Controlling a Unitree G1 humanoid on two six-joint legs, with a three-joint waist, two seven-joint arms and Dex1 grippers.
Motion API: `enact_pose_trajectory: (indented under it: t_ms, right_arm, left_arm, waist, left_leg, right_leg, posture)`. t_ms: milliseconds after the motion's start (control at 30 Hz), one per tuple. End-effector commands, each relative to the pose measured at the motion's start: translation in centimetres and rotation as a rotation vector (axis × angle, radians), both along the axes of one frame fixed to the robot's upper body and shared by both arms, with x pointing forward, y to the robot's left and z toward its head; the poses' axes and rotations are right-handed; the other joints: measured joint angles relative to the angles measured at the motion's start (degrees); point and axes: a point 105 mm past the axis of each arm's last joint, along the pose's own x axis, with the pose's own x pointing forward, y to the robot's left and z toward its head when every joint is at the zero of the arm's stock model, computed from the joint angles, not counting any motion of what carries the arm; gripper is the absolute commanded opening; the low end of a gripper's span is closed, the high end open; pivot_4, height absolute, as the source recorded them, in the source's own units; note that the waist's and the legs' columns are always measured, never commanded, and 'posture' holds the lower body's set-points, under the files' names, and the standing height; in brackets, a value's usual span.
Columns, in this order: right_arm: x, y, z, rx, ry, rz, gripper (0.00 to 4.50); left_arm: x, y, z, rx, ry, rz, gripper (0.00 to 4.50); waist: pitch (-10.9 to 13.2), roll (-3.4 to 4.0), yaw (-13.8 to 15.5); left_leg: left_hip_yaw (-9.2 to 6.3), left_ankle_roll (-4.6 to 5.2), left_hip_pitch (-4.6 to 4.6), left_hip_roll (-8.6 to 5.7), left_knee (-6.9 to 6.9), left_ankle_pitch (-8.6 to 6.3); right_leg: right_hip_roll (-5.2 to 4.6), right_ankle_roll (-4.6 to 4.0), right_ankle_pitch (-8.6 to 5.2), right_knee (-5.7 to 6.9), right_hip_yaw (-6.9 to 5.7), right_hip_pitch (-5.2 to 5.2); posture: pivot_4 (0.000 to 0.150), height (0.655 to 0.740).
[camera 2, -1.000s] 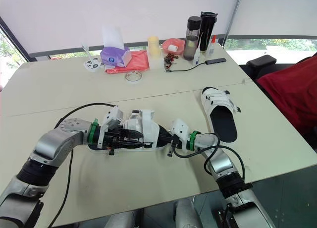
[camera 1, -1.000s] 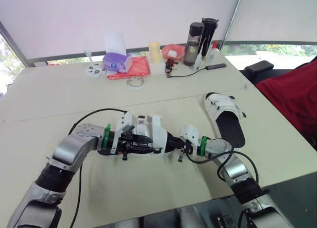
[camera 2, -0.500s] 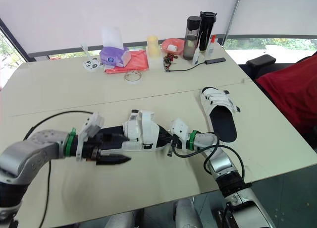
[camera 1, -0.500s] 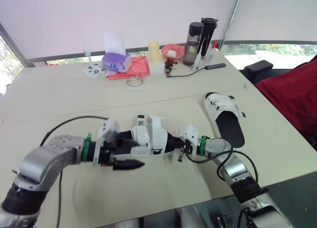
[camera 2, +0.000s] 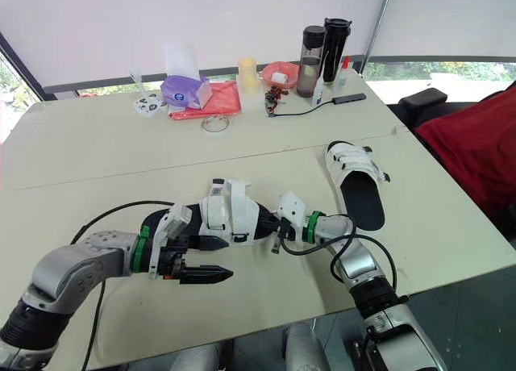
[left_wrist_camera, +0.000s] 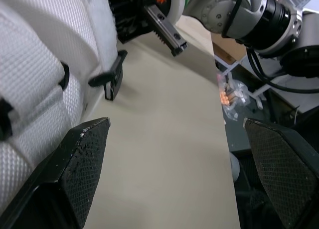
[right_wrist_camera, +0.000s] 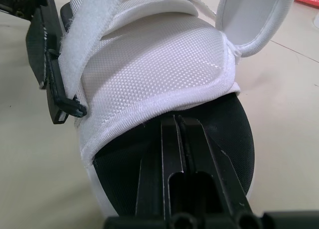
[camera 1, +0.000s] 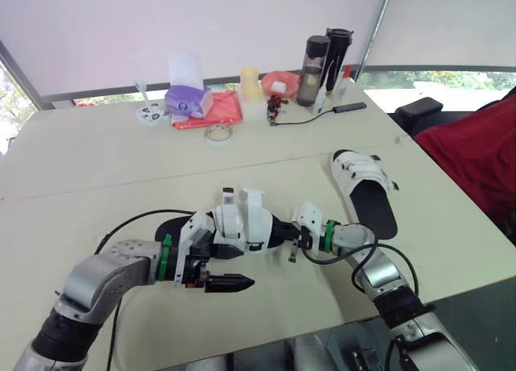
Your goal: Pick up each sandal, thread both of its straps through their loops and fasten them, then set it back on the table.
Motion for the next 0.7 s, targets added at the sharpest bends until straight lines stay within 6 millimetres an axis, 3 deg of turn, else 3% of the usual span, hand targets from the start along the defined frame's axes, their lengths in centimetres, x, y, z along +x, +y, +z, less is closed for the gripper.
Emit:
enact_pose_trajectory:
  t_ms: [33, 700]
  right_arm:
    - [-0.7, -0.9, -3.8, -0.107, 0.121, -0.029, 0.0]
    - [-1.1, -1.1, -4.0, -0.112, 0.124, -0.037, 0.0]
  left_arm:
    - [0.3, -0.7, 0.1, -0.015, -0.012, -0.011, 4.46]
    - [1.9, -1.4, -0.4, -0.069, 0.03, 0.144, 4.46]
  waist:
    - [0.0, 0.0, 0.0]
    - [0.0, 0.0, 0.5]
  left_leg:
    - [0.01, 0.01, 0.0, 0.0, 0.0, 0.01]
    - [0.0, -0.02, 0.07, -0.05, 0.06, -0.01]
  right_leg:
    - [0.02, 0.0, 0.0, 0.0, -0.01, 0.01]
    - [0.01, 0.02, -0.01, -0.01, -0.04, 0.16]
  posture:
    - [0.15, 0.74]
    - [0.15, 0.74]
